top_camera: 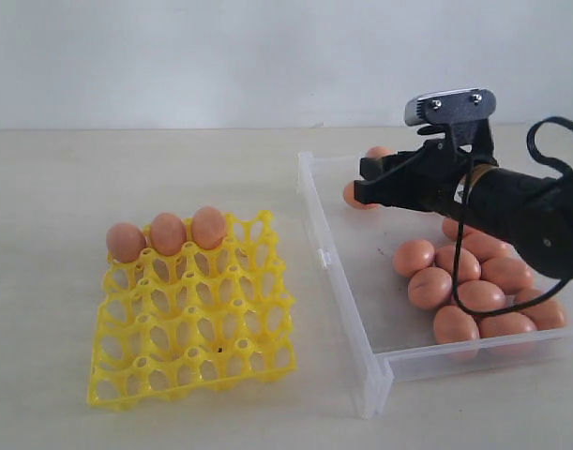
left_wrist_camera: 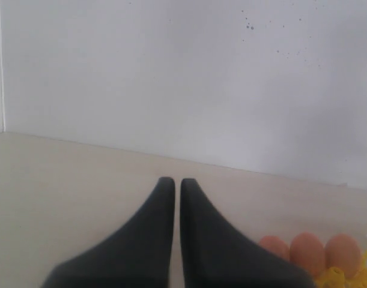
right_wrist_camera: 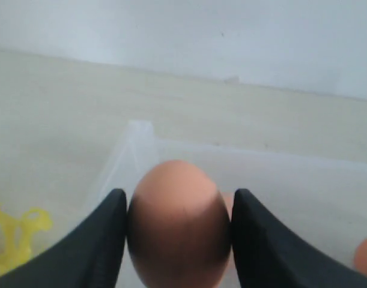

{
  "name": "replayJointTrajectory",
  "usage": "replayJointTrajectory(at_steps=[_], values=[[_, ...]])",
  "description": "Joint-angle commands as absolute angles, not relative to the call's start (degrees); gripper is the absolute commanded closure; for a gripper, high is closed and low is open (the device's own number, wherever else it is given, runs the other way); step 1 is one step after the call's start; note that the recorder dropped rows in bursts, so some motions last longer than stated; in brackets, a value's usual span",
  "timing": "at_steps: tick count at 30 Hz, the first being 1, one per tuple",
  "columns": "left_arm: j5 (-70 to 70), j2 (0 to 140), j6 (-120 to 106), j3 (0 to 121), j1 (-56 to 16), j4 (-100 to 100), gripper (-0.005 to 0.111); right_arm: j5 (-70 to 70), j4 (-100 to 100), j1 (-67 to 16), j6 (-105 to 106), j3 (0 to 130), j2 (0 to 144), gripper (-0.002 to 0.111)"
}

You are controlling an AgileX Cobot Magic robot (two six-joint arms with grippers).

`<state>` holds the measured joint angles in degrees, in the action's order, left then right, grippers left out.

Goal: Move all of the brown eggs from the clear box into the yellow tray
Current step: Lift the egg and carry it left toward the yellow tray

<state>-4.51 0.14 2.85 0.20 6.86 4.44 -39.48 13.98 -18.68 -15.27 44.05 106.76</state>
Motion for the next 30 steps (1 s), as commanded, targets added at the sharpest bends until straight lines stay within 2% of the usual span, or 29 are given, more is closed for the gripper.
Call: replayJointTrajectory(at_steps=[1,6,16,30], values=[[-4.37,0.00,3.36,0.00,6.77,4.95,0.103,-56.97,19.13,-18.32,-18.99,40.54,105.80,0.108],[-4.37,0.00,3.36,0.00,6.77,4.95,0.103,-61.62,31.06,-18.53,-25.01,41.47,105.80,0.108],[-4.37,0.00,3.36,0.00,6.77,4.95,0.103,-61.27,34.05,-22.73,-25.41,43.82,106.72,0.108],[-4.37,0.00,3.36,0.00,6.77,4.95,0.103,-63.06,33.81,-26.50,-27.85,54.82,121.48,0.108]])
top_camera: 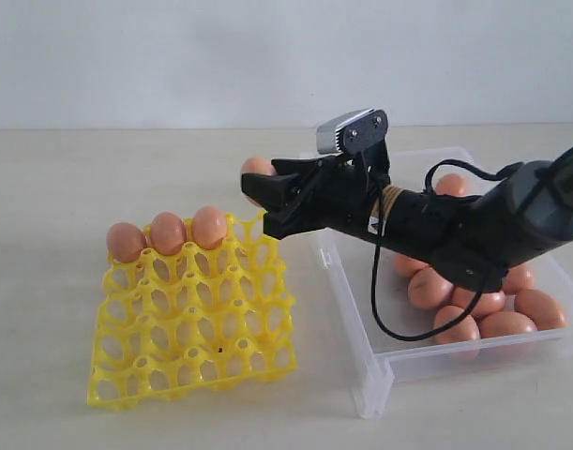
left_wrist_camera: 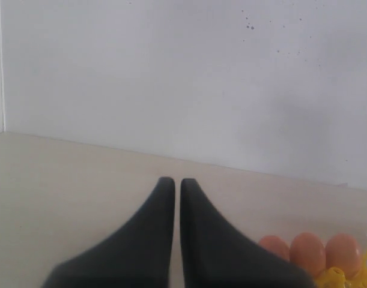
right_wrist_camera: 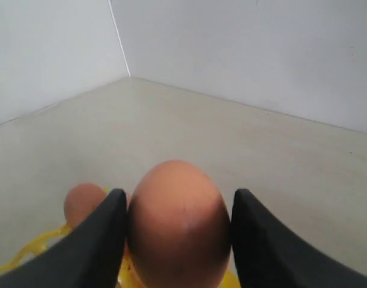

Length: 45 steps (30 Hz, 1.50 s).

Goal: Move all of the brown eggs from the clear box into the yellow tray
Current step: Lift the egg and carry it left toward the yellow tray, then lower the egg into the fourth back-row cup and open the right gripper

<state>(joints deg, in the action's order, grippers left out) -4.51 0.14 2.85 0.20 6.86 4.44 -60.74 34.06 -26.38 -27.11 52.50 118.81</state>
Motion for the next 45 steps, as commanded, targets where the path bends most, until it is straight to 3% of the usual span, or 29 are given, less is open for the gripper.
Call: replayJointTrajectory(at_steps=[1,25,45], values=[[-4.37,0.00,3.36,0.00,6.77,4.95,0.103,-63.15,34.04,-26.50,-28.16,55.53,122.22,0.108],[-4.37,0.00,3.36,0.00,6.77,4.95,0.103,-60.69,38.77,-26.50,-32.86,64.72,132.62,0.108],[-4.37,0.00,3.36,0.00,6.77,4.95,0.103,-47.71,45.11,-26.50,-37.36,64.72,127.39,0.108]])
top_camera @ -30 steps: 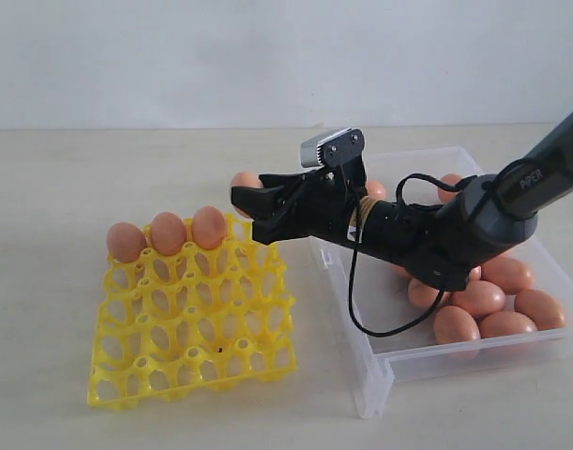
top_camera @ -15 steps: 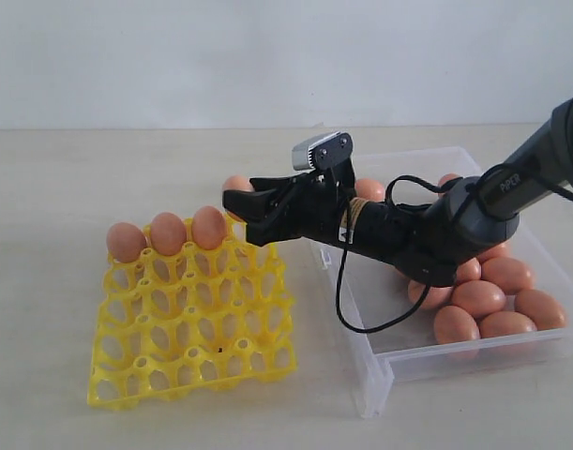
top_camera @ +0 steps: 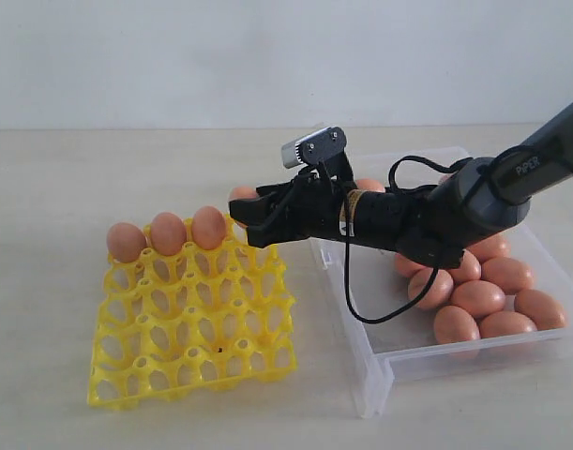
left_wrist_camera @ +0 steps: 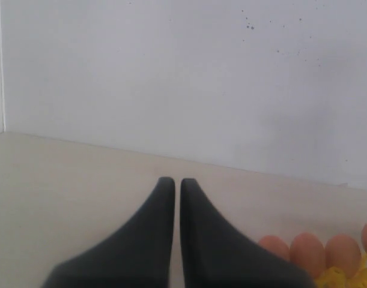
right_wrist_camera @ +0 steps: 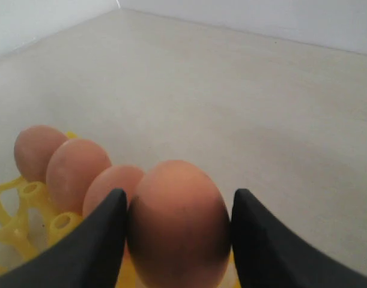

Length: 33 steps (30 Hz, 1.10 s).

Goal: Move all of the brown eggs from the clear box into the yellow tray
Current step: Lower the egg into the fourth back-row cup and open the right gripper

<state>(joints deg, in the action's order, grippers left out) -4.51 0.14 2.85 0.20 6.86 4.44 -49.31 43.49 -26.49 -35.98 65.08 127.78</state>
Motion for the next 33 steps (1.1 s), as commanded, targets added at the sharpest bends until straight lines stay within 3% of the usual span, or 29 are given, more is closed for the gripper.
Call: replayJointTrajectory(at_steps=[1,24,33], values=[[-4.37,0.00,3.36,0.00,6.77,4.95,0.103,-47.45,45.27,-26.50,-37.36,64.72,127.39,0.108],[-4.37,0.00,3.36,0.00,6.77,4.95,0.103,-45.89,49.08,-26.50,-38.39,64.72,127.39,0.107],[-4.37,0.00,3.36,0.00,6.77,4.95,0.103,-44.85,49.08,-26.50,-38.69,64.72,127.39,0.066]])
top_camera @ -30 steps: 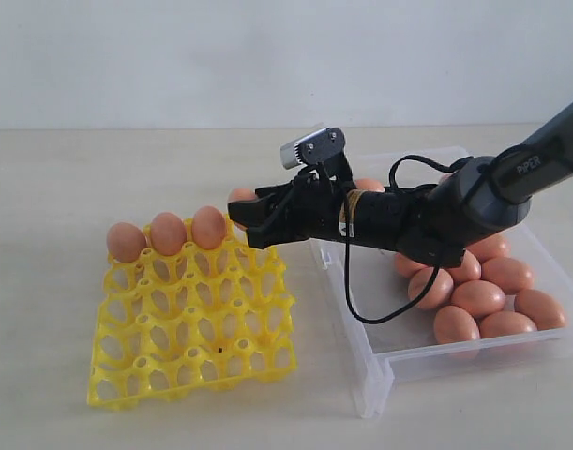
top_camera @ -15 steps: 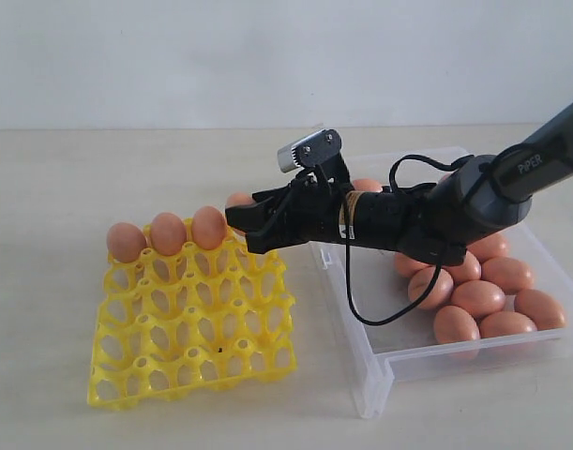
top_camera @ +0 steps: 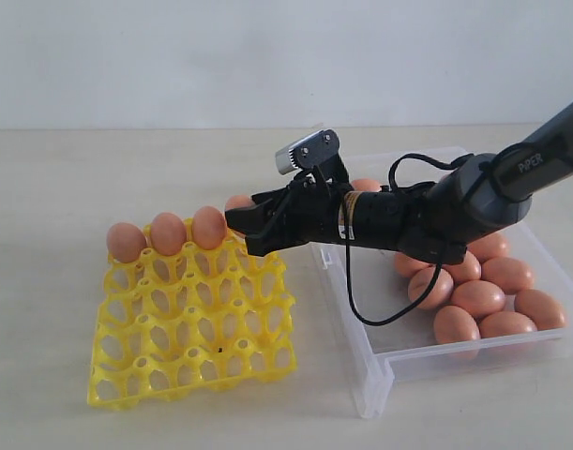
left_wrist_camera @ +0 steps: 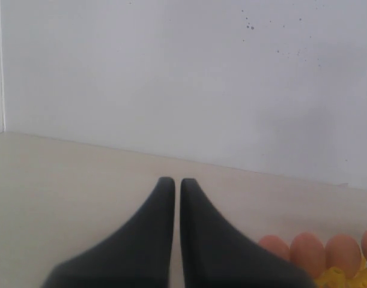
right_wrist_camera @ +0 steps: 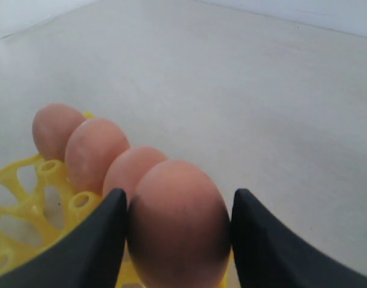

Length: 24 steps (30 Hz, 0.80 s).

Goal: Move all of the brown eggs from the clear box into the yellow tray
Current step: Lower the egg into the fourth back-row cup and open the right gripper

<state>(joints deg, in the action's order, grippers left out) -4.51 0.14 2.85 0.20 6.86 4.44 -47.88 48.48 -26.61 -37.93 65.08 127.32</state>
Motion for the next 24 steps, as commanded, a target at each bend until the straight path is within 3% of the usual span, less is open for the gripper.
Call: replayJointTrajectory(at_steps=[1,24], values=[[-4.37,0.00,3.36,0.00,6.77,4.95,0.103,-44.71,49.08,-26.50,-38.69,64.72,127.39,0.064],[-4.37,0.00,3.36,0.00,6.77,4.95,0.103,-44.71,48.71,-26.50,-37.90,64.72,127.39,0.064]])
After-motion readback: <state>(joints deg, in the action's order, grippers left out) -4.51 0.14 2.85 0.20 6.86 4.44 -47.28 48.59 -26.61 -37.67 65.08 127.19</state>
